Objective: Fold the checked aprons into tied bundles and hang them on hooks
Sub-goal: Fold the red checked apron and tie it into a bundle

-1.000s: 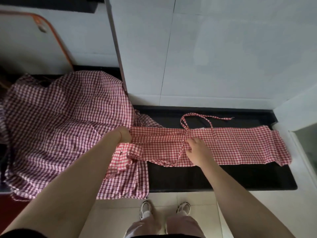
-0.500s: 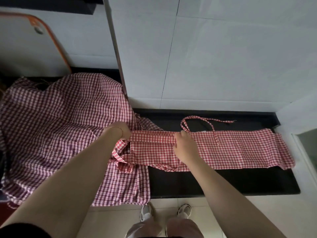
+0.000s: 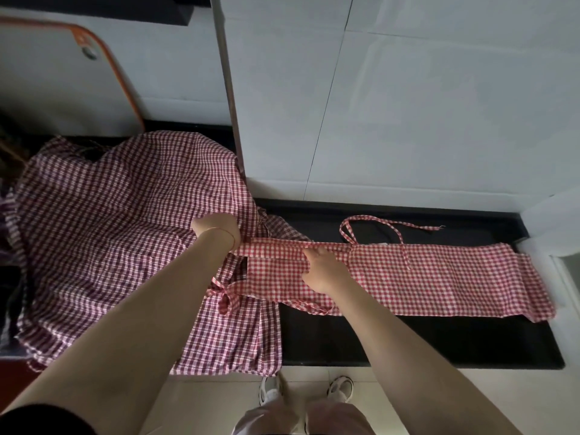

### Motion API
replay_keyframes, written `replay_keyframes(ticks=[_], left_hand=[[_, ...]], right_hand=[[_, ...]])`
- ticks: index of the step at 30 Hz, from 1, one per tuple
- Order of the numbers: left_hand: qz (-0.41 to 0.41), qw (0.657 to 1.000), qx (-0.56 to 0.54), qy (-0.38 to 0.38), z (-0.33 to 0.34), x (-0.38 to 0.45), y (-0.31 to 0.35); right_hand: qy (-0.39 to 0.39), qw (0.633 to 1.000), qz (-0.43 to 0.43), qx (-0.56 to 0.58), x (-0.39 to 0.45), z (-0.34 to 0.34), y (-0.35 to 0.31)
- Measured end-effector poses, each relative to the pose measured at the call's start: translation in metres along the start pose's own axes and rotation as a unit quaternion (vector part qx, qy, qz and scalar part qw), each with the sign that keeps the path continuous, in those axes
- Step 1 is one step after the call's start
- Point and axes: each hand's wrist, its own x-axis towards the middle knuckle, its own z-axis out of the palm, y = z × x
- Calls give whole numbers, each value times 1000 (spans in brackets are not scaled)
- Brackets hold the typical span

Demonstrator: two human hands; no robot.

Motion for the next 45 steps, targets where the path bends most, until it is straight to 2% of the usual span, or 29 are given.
replay_keyframes(ticks=[4, 7, 9, 10, 13, 15, 18, 22, 24, 26, 28, 29, 31, 33, 35, 38, 42, 45], left_hand=[[-44, 993, 36, 105, -7, 1, -10], [-67, 966, -37, 248, -3, -1, -20], [-26, 954, -97, 282, 0, -14, -12], [-2, 954, -145, 263, 2, -21, -3], [-1, 960, -274, 51, 14, -39, 24], [-24, 942, -331, -43, 32, -42, 32], [-94, 907, -409, -32, 55, -46, 31], [-159, 835, -527, -15, 67, -42, 29], [-145, 855, -497, 32, 67, -44, 32], [-130, 884, -418, 167, 66, -47, 30], [-133, 885, -361, 263, 67, -45, 20], [-134, 892, -354, 249, 67, -42, 12], [-126, 915, -350, 157, 69, -35, -4], [-124, 926, -346, 80, 72, -28, -13], [-126, 908, -396, 62, 72, -22, -19], [-63, 878, -474, 19, 71, -18, -23], [-12, 869, -493, -31, 73, -11, -24], [10, 842, -535, -73, 76, -6, -17]], right_hand=[[-19, 1000, 0, -1, -2, -8, 2], [-24, 1000, 2, -2, -4, -8, 2], [-18, 1000, 2, -5, -6, -7, 1], [-11, 1000, 1, -8, -7, -8, -1], [-4, 1000, 1, -15, -10, -7, -3], [-12, 1000, 4, -11, -11, -5, -2], [-18, 1000, 5, 4, -10, -3, 1], [-28, 999, 12, 20, -11, -1, 2], [-32, 999, 13, 30, -12, -1, 1], [-42, 998, 15, 51, -15, -3, 0], [-30, 997, 16, 74, -19, -7, -5], [0, 997, 11, 78, -21, -9, -9], [103, 991, -24, 85, -23, -9, -25], [158, 976, -69, 134, -23, -7, -48], [140, 965, -85, 203, -20, -4, -73], [75, 948, -39, 308, -12, -4, -97], [27, 944, 0, 329, 5, 7, -102], [-7, 939, 24, 344, 8, 1, -100]])
